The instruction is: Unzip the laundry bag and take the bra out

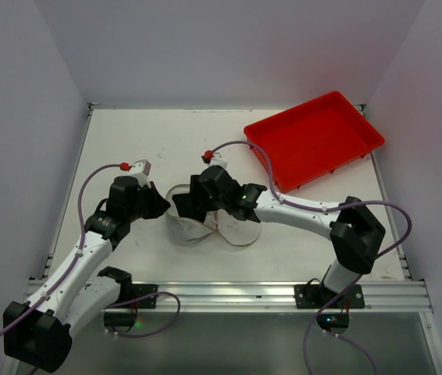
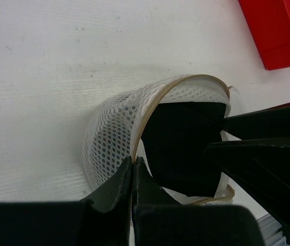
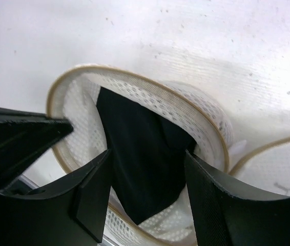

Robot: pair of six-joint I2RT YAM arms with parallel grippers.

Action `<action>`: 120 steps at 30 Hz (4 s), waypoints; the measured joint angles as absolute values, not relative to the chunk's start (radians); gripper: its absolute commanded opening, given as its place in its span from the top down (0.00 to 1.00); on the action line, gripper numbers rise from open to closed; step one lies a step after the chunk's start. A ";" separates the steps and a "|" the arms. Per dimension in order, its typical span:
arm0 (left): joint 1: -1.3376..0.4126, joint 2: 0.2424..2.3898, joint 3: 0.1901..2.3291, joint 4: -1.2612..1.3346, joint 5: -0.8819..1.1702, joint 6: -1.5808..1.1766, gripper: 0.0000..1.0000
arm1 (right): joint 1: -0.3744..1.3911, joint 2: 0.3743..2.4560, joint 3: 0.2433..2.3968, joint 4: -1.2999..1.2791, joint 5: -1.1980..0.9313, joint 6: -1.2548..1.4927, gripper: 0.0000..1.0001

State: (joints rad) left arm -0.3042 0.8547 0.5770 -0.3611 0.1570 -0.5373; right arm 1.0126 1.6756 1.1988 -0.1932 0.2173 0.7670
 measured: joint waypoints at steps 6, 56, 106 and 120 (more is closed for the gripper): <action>-0.304 0.855 0.576 -0.361 0.161 -0.537 1.00 | 1.010 1.737 1.231 -0.170 0.184 0.767 0.46; -0.304 0.944 0.575 -0.359 0.116 -0.538 1.00 | 0.285 1.225 1.552 -0.121 -0.052 0.394 1.00; -0.304 1.002 0.556 -0.338 0.127 -0.538 1.00 | 0.145 1.477 1.423 -0.301 -0.023 0.587 0.15; -0.304 0.980 0.579 -0.352 0.126 -0.537 1.00 | 0.875 1.579 1.319 -0.303 -0.200 0.464 0.24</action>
